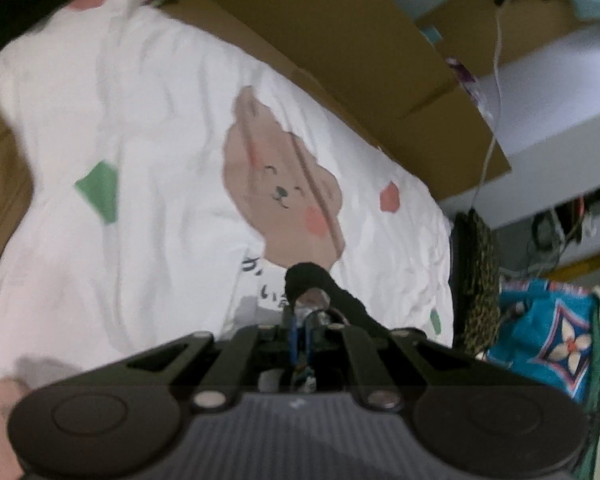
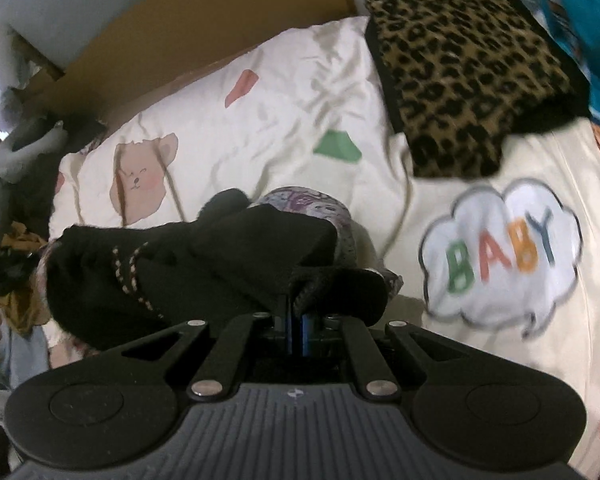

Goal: Fold clothes

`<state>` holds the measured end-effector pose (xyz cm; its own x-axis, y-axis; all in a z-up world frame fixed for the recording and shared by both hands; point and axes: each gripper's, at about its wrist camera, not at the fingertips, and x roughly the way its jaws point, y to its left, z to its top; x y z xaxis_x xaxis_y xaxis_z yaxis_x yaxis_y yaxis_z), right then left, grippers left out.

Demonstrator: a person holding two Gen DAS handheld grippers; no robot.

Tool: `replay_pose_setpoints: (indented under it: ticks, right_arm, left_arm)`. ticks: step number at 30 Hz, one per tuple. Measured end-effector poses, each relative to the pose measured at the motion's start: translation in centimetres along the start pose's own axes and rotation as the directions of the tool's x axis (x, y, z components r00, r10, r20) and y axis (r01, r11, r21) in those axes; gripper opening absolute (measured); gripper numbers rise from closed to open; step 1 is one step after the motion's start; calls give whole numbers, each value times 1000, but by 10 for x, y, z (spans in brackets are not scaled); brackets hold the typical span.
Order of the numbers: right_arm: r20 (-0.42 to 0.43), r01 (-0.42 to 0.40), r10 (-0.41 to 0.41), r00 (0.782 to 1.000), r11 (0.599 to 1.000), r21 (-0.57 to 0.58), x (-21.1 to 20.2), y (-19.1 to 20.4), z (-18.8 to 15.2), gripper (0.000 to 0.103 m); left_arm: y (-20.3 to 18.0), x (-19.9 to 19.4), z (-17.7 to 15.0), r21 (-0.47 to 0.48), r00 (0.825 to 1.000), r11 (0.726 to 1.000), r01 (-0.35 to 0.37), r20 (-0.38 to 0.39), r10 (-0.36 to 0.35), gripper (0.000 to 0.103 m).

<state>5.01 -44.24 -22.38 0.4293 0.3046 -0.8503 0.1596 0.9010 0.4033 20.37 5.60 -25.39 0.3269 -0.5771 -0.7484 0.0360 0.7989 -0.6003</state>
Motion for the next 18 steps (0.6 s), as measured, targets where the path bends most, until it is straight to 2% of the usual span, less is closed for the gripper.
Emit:
replay_pose_setpoints:
  ticks: [4, 9, 13, 18]
  right_arm:
    - [-5, -13, 13, 1000, 999, 33, -22, 1, -20, 2]
    - [-53, -18, 20, 998, 999, 45, -39, -1, -48, 2]
    - [-79, 18, -18, 997, 1000, 4, -19, -9, -69, 2]
    - [-113, 6, -8, 994, 1000, -15, 10, -14, -85, 4]
  left_arm:
    - [-17, 5, 13, 41, 999, 999, -14, -35, 15, 4]
    - [-32, 19, 20, 99, 996, 995, -31, -77, 38, 4]
    - [-29, 40, 7, 119, 993, 992, -41, -107, 54, 4]
    - [-4, 50, -13, 96, 990, 993, -61, -120, 72, 4]
